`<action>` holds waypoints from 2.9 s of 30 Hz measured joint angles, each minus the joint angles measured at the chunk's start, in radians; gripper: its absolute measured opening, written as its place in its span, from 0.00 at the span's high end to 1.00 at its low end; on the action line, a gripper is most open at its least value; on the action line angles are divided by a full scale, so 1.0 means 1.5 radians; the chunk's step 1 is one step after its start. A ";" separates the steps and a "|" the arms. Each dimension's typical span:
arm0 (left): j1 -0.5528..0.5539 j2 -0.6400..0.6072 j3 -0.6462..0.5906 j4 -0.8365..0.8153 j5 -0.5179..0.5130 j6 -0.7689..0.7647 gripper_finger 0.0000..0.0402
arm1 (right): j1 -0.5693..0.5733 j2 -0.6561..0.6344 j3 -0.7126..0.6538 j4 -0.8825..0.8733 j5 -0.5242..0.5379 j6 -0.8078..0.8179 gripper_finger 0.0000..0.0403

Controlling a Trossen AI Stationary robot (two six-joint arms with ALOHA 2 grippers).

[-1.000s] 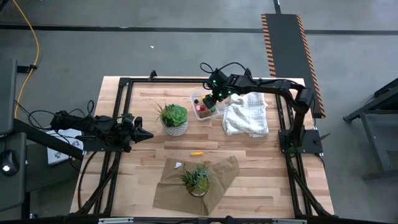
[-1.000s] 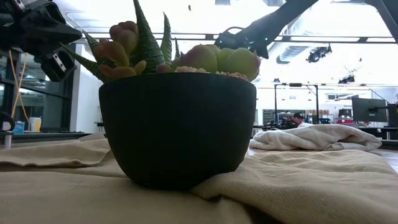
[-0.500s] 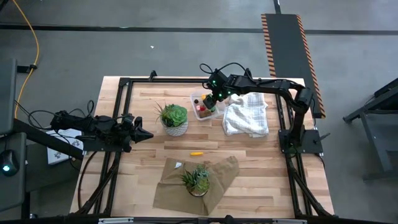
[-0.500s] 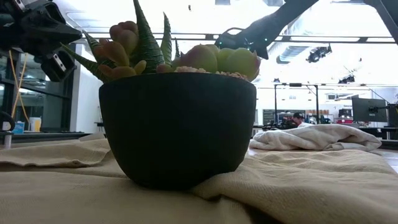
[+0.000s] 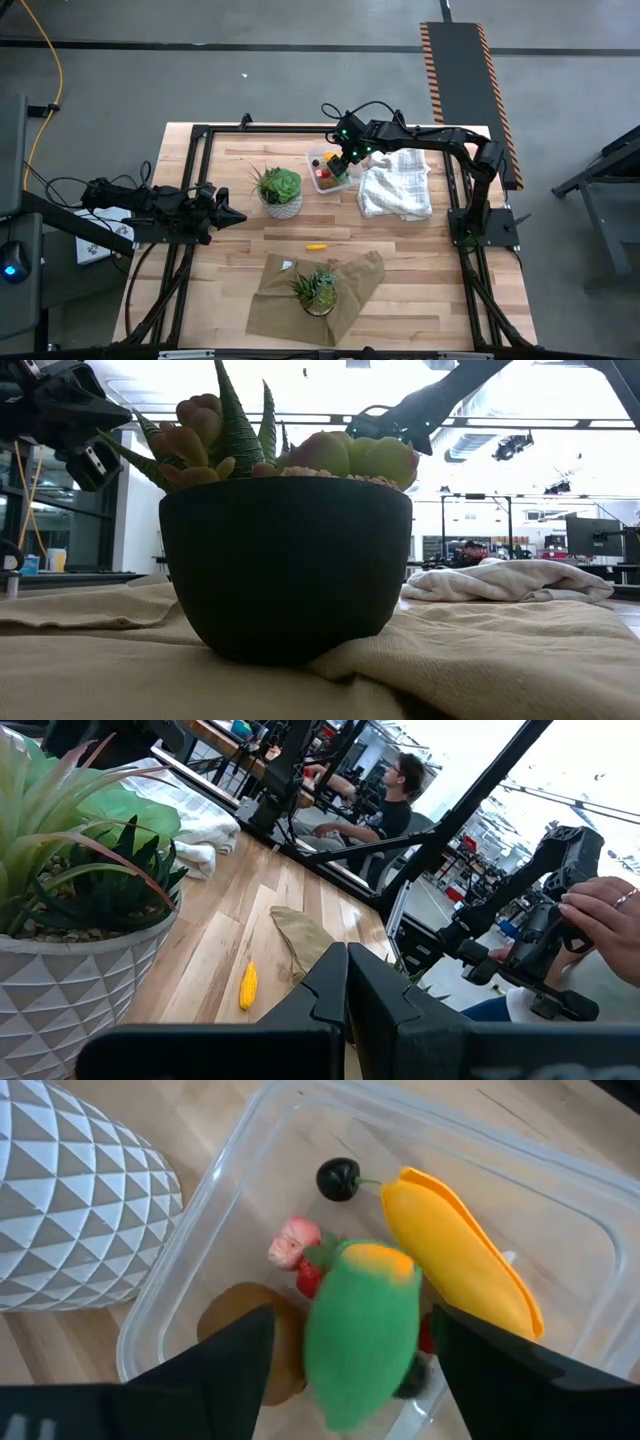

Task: Pick and placing Produce into tupperware
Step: Put the yellow corn pepper into the transparent bin

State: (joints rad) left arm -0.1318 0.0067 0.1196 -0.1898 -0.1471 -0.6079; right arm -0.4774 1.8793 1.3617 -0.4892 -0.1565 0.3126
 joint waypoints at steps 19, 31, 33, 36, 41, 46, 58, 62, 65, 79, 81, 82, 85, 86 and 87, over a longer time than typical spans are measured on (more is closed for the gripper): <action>0.000 0.000 0.000 0.000 0.000 0.000 1.00 | 0.008 -0.036 0.099 0.028 -0.060 -0.058 0.34; 0.000 0.001 0.000 0.000 0.000 0.000 1.00 | 0.083 -0.084 0.131 -0.041 -0.202 -0.205 0.34; 0.000 0.001 0.000 0.000 0.000 0.000 1.00 | 0.088 -0.093 0.131 -0.051 -0.195 -0.228 0.34; 0.000 0.001 0.000 0.000 0.000 0.000 1.00 | 0.104 -0.104 0.130 -0.071 -0.180 -0.253 0.34; 0.000 0.001 0.000 0.000 0.000 0.000 1.00 | 0.157 -0.131 0.130 -0.087 -0.106 -0.289 0.34; 0.000 0.001 0.000 0.000 0.000 0.000 1.00 | 0.214 -0.154 0.130 -0.100 -0.087 -0.298 0.35; 0.000 0.001 0.000 0.000 0.000 0.000 1.00 | 0.320 -0.168 0.130 -0.129 -0.089 -0.233 0.62; 0.000 0.001 0.000 0.000 0.000 0.000 1.00 | 0.341 -0.169 0.130 -0.171 -0.065 -0.220 0.70; 0.000 0.001 0.000 0.000 0.000 0.000 1.00 | 0.351 -0.169 0.130 -0.217 -0.017 -0.227 0.76; 0.000 0.001 0.000 0.000 0.000 0.000 1.00 | 0.357 -0.103 0.130 -0.284 -0.011 -0.282 0.82; 0.000 0.001 0.000 0.000 0.000 0.000 1.00 | 0.357 -0.088 0.133 -0.280 -0.012 -0.282 0.82; 0.000 0.001 0.000 0.000 0.000 0.000 1.00 | 0.357 -0.078 0.140 -0.283 -0.012 -0.282 0.82; 0.000 0.001 0.000 0.000 0.000 0.000 1.00 | 0.357 -0.040 0.180 -0.306 -0.012 -0.283 0.82; 0.000 0.001 0.000 0.000 0.000 0.000 1.00 | 0.357 -0.026 0.198 -0.310 -0.012 -0.283 0.82; 0.000 0.001 0.000 0.000 0.000 0.000 1.00 | 0.357 -0.012 0.216 -0.314 -0.012 -0.284 0.82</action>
State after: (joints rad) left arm -0.1317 0.0082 0.1200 -0.1894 -0.1467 -0.6079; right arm 0.0574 1.8617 1.6856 -0.9599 -0.1743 -0.1127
